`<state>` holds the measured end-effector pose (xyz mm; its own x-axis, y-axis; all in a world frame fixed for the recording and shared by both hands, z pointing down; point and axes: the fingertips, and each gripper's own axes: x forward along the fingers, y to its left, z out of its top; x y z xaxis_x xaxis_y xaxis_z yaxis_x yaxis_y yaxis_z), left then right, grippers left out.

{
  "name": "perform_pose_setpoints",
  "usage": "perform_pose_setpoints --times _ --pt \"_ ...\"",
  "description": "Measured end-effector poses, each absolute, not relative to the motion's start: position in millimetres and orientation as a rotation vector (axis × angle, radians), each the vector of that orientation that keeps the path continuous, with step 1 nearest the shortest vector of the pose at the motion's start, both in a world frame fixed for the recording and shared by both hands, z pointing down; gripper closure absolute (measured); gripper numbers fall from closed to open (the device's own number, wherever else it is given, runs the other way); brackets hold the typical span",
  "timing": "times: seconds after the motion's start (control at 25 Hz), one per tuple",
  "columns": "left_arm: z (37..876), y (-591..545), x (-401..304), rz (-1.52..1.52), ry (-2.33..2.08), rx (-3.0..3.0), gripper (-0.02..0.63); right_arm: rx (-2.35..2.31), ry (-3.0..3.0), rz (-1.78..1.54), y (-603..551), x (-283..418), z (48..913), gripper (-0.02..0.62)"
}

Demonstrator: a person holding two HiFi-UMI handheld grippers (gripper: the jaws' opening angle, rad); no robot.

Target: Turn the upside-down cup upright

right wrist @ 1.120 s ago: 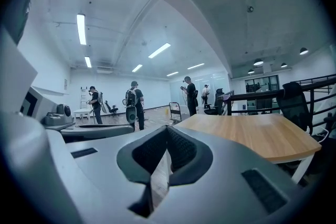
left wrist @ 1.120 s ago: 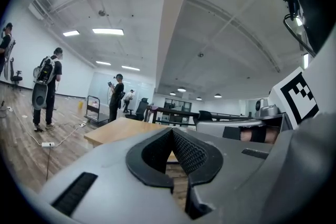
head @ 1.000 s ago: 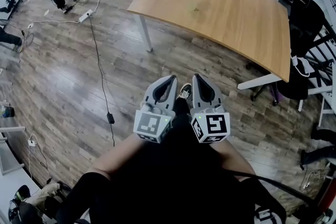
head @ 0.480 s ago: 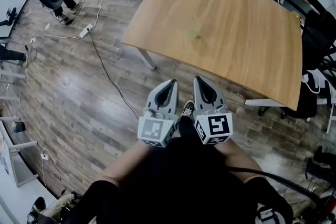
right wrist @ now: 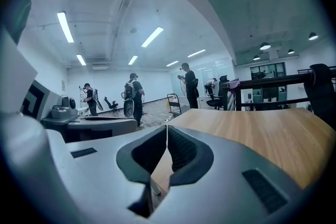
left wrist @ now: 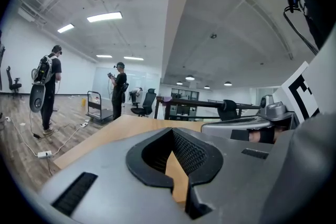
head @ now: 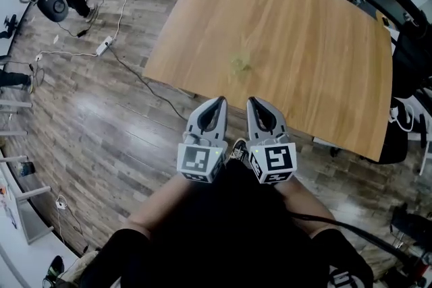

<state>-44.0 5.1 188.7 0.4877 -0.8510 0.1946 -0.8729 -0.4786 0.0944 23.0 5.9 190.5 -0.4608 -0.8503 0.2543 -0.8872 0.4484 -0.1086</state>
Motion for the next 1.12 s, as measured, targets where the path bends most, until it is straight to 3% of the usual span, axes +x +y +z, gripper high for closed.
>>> perform_pose_setpoints --times 0.36,0.56,0.92,1.12 --pt "246 -60 -59 0.285 -1.465 2.562 0.598 1.42 -2.423 0.444 -46 12 266 0.57" --pt "287 -114 -70 0.285 -1.484 2.541 0.598 1.385 -2.397 0.421 -92 15 302 0.409" --pt "356 -154 -75 0.326 -1.496 2.54 0.598 1.308 -2.507 0.456 -147 2 356 0.28" --pt "381 -164 -80 0.309 -1.513 2.539 0.598 1.321 -2.523 0.45 -168 2 378 0.243"
